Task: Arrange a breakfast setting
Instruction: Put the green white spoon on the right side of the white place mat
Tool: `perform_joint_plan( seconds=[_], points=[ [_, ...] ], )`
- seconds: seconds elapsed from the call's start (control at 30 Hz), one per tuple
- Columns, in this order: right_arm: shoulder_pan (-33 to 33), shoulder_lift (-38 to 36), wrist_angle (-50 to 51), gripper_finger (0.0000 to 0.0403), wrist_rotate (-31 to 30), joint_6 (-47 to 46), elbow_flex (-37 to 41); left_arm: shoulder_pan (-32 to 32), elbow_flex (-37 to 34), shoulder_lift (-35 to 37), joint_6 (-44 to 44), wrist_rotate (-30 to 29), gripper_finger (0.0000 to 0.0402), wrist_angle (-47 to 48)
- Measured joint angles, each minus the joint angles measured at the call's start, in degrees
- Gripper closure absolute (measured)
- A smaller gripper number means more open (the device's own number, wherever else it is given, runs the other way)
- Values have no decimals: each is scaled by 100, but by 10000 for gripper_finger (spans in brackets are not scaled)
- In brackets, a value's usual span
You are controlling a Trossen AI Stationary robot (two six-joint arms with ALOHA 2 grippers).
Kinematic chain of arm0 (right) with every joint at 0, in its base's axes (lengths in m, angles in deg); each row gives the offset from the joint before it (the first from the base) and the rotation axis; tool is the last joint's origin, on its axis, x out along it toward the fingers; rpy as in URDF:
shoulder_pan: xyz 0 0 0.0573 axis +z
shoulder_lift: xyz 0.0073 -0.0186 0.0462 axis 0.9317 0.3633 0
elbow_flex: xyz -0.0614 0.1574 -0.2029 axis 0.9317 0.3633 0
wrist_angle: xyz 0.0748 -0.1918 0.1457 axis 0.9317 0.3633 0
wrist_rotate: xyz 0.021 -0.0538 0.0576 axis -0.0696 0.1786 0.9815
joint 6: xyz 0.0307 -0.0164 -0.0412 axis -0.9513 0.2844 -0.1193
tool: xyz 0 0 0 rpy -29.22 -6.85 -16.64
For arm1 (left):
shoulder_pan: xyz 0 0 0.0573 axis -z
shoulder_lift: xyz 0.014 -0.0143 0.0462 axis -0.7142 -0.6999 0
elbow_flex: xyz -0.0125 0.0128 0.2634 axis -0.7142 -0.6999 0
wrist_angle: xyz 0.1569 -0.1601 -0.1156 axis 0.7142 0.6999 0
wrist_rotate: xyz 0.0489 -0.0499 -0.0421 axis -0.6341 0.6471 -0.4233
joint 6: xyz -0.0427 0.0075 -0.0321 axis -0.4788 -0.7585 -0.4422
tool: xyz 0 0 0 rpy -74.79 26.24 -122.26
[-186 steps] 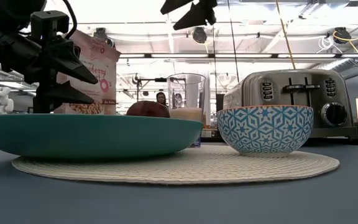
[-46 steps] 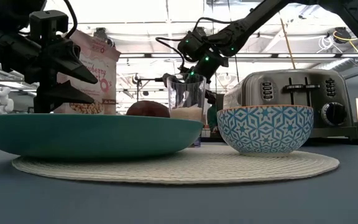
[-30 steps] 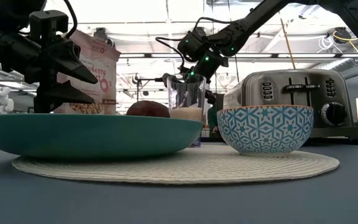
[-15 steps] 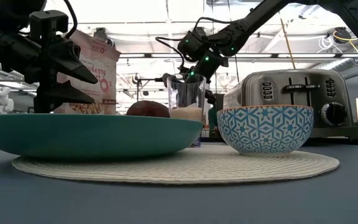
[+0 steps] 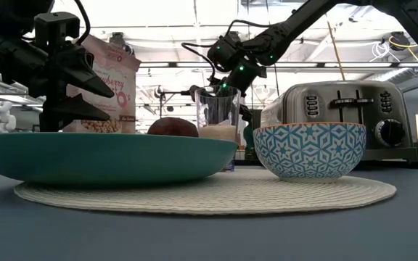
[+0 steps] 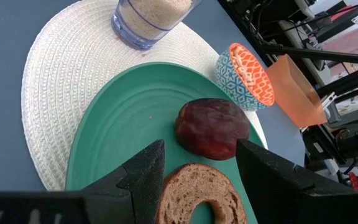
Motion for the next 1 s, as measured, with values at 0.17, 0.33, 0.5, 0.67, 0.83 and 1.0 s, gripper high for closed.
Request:
perform_joint_plan(
  seconds=[0.17,0.33,0.5,0.67,0.83,1.0],
  points=[
    [9,0,-81,388,0,1,0,0,-1,1,-1,0,199,0],
    [9,0,-120,389,2,2,0,1,1,1,-1,0,199,0],
    [9,0,-120,389,116,2,0,1,-1,-1,-3,2,199,0],
    [9,-34,-118,389,299,19,0,-1,-1,-1,-1,2,199,0],
    [9,-221,-132,389,286,184,-1,0,-1,1,-3,1,199,0],
    [3,-526,-145,389,273,332,-2,1,-1,1,-3,2,199,0]
  ],
)
